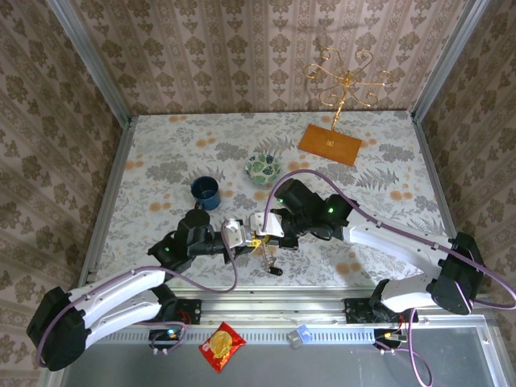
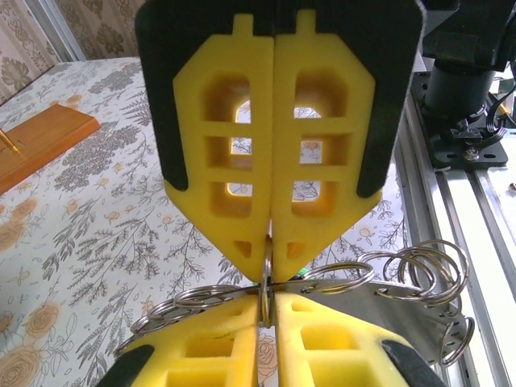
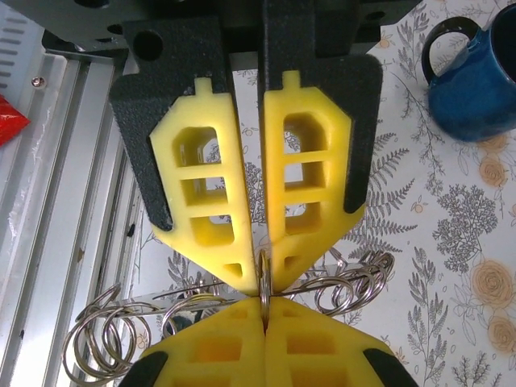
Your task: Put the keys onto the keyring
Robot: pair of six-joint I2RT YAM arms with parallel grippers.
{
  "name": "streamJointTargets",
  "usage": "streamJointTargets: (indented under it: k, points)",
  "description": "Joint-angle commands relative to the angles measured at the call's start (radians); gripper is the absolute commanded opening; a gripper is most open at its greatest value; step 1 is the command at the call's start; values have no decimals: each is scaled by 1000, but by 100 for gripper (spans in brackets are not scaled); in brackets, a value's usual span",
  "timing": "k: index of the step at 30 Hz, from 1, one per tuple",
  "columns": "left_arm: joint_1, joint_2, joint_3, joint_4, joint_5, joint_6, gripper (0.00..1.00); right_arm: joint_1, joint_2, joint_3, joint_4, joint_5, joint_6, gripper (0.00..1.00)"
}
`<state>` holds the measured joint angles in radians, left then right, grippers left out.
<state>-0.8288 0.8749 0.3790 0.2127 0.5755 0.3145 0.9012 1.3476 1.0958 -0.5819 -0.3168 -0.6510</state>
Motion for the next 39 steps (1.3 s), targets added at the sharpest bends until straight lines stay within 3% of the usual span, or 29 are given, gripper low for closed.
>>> streamJointTargets:
  k: [1, 4, 7, 9, 14, 21, 30, 37, 38, 39]
  points:
    - [7, -14, 2, 114, 47, -31, 8, 9, -9, -21, 10, 0, 14, 0]
    - [12, -16, -9, 146, 56, -45, 0, -6, -33, -46, 39, -29, 49, 3]
    - [11, -18, -29, 194, 60, -72, 0, -69, -113, -133, 190, -126, 131, 24]
    - [12, -17, -51, 248, 61, -94, 0, -123, -174, -211, 300, -212, 190, 29]
    - [12, 3, -102, 398, 61, -151, 0, -153, -240, -344, 508, -287, 297, 32]
    - [11, 28, -139, 507, 61, -173, 0, -153, -238, -426, 667, -321, 383, 32]
    - [11, 64, -158, 583, 99, -200, 0, -153, -213, -454, 756, -339, 419, 26]
    - [13, 70, -163, 606, 83, -216, 0, -153, -199, -443, 753, -355, 412, 0]
    - [13, 69, -160, 585, 36, -217, 6, -153, -200, -433, 739, -357, 403, 0]
    - [13, 62, -157, 552, 8, -213, 19, -153, -203, -422, 716, -354, 388, 0]
